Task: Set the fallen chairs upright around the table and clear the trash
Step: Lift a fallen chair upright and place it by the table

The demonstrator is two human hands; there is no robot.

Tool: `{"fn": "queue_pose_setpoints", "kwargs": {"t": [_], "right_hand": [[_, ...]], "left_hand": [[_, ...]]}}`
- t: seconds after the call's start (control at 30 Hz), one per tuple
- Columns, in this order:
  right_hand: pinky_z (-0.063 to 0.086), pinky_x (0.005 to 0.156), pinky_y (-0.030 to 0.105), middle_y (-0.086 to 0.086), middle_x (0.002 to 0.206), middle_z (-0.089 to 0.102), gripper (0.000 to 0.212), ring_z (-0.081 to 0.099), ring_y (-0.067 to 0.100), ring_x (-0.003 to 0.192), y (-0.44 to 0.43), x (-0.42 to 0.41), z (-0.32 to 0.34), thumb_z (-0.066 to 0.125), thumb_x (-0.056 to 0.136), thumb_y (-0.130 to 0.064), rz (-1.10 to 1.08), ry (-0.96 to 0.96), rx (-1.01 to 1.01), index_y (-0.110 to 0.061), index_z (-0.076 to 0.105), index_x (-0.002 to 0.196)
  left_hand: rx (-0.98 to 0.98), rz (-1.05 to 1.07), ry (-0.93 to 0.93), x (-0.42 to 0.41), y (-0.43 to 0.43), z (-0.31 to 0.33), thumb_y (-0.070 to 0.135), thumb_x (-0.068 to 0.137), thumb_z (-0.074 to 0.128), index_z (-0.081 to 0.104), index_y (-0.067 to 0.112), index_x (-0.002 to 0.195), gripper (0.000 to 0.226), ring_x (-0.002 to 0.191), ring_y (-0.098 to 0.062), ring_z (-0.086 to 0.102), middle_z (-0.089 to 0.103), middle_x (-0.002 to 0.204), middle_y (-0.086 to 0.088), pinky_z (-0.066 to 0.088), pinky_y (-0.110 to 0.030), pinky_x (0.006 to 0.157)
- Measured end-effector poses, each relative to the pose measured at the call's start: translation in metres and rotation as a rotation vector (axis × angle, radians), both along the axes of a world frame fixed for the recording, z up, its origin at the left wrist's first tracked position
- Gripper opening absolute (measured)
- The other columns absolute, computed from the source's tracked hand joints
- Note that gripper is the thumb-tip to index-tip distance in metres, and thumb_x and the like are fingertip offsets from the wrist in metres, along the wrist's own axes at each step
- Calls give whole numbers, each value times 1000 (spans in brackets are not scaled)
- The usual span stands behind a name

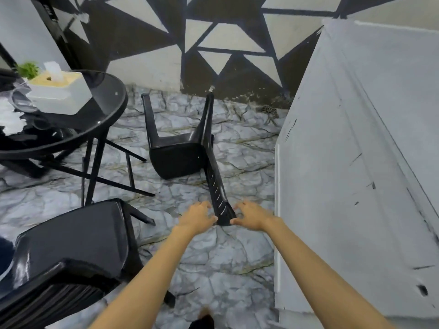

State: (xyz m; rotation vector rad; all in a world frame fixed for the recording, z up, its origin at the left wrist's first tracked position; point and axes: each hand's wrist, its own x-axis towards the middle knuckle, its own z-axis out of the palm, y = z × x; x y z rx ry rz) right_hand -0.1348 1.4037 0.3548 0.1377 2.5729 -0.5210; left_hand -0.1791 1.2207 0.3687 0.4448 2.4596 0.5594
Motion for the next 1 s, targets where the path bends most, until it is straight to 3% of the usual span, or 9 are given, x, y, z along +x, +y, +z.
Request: {"fn": "queue_pose_setpoints", "kwargs": {"t": [0.13, 0.3, 0.43, 0.6, 0.83, 0.93, 1.0], "right_hand": [[36, 106, 43, 11, 138, 44, 62, 40, 32, 129, 22, -43, -60, 57, 86, -50, 79, -16, 87, -18, 42, 137], [38, 101, 38, 8, 137, 44, 63, 43, 28, 125, 47, -90, -161, 64, 83, -41, 241, 43, 142, -18, 40, 137], [18, 114, 40, 6, 145, 34, 70, 27, 25, 139, 62, -124, -249, 69, 79, -31, 518, 200, 240, -17, 37, 139], [1, 118, 49, 3, 158, 16, 89, 1, 21, 148, 88, -170, -333, 75, 70, -40, 882, 293, 457, -22, 31, 145], [-6, 116, 47, 7, 150, 34, 66, 9, 25, 148, 106, -211, -363, 76, 65, -52, 1172, 569, 576, -23, 60, 123], [-3, 116, 49, 7, 141, 44, 48, 17, 26, 146, 107, -217, -362, 75, 68, -48, 1230, 596, 546, -25, 67, 109], [0, 117, 48, 7, 133, 49, 41, 23, 28, 144, 107, -218, -361, 76, 69, -45, 1239, 582, 508, -26, 70, 104]], "left_hand": [[6, 26, -73, -42, 19, -63, 34, 89, 54, 42, 13, 129, 47, 124, -29, 46, 48, 134, -13, 41, -39, 100], [44, 41, -124, -80, 40, -181, 35, 88, 56, 42, 10, 129, 49, 122, -30, 48, 51, 132, -13, 43, -42, 99], [179, 83, -120, -100, 59, -296, 37, 84, 63, 44, 11, 130, 56, 125, -22, 48, 52, 134, -9, 39, -29, 99], [491, 191, -37, -107, 88, -440, 43, 77, 69, 38, 24, 138, 71, 130, -9, 39, 41, 144, 4, 33, -23, 101], [924, 293, 78, -96, 152, -552, 64, 58, 73, 20, 47, 139, 99, 138, 1, 27, 26, 149, 24, 29, -29, 112], [975, 344, 158, -94, 170, -558, 54, 65, 75, 14, 49, 142, 99, 138, 6, 22, 20, 146, 34, 26, -23, 111], [998, 375, 212, -92, 179, -558, 48, 70, 74, 13, 50, 142, 95, 133, 16, 23, 20, 141, 43, 26, -12, 107]]}}
